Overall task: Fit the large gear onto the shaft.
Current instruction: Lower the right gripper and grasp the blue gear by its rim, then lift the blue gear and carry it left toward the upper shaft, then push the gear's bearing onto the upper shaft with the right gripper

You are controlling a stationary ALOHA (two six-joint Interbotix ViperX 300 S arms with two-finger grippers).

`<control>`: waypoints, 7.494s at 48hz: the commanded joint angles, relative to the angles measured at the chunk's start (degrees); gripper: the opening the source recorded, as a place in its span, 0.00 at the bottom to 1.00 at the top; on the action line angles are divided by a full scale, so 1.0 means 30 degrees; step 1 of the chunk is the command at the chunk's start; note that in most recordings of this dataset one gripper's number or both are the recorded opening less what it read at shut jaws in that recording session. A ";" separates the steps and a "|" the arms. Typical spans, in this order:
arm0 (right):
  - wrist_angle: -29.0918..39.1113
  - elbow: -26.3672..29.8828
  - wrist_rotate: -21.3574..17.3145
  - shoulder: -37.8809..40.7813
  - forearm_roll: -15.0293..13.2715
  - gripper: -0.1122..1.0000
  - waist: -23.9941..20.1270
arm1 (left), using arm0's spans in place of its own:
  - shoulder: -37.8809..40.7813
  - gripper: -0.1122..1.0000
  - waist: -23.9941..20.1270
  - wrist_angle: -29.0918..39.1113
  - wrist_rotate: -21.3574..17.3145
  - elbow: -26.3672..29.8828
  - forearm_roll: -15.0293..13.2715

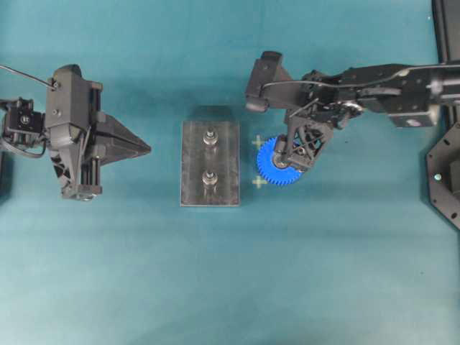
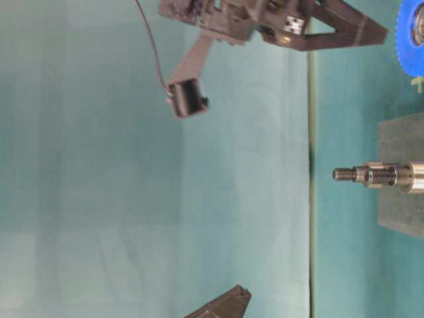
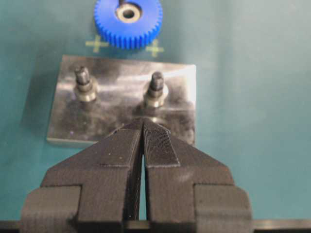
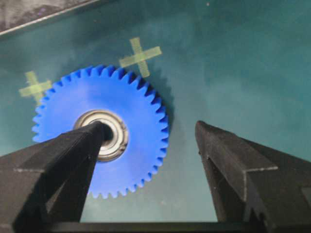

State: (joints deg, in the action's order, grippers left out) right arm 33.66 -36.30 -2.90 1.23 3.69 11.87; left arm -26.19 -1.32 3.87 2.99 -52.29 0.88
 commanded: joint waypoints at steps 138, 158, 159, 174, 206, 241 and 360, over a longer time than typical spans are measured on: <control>0.1611 0.1436 0.0264 0.2402 -0.0117 0.93 0.0674 | 0.0586 0.10 -0.0029 -0.0146 0.0059 0.0439 0.0059; 0.2988 0.2051 0.0088 0.3047 -0.0117 0.81 0.0674 | 0.0615 0.10 0.0000 -0.0146 0.0088 0.0410 0.0059; 0.3018 0.2051 0.0059 0.3047 -0.0117 0.78 0.0674 | 0.0615 0.10 0.0000 -0.0146 0.0088 0.0410 0.0059; 0.3018 0.2197 0.0205 0.2754 -0.0117 0.62 0.0674 | 0.0615 0.10 0.0000 -0.0146 0.0088 0.0381 0.0059; 0.7295 0.6650 -0.0146 0.0908 0.0000 0.53 0.0762 | 0.0615 0.10 0.0029 -0.0146 0.0117 0.0381 0.0059; 0.7559 1.1807 0.0000 0.4160 0.0352 0.53 -0.0029 | 0.0527 0.10 0.0264 -0.0703 0.0176 0.0059 0.0059; 0.8672 1.5117 0.0293 0.7148 0.0117 0.69 -0.1143 | -0.0996 0.10 0.0967 -0.0645 0.1348 -0.0879 0.0059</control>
State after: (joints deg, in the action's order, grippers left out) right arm 59.50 7.03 -2.55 22.76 3.96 8.88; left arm -28.65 1.49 2.29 6.94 -55.55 0.88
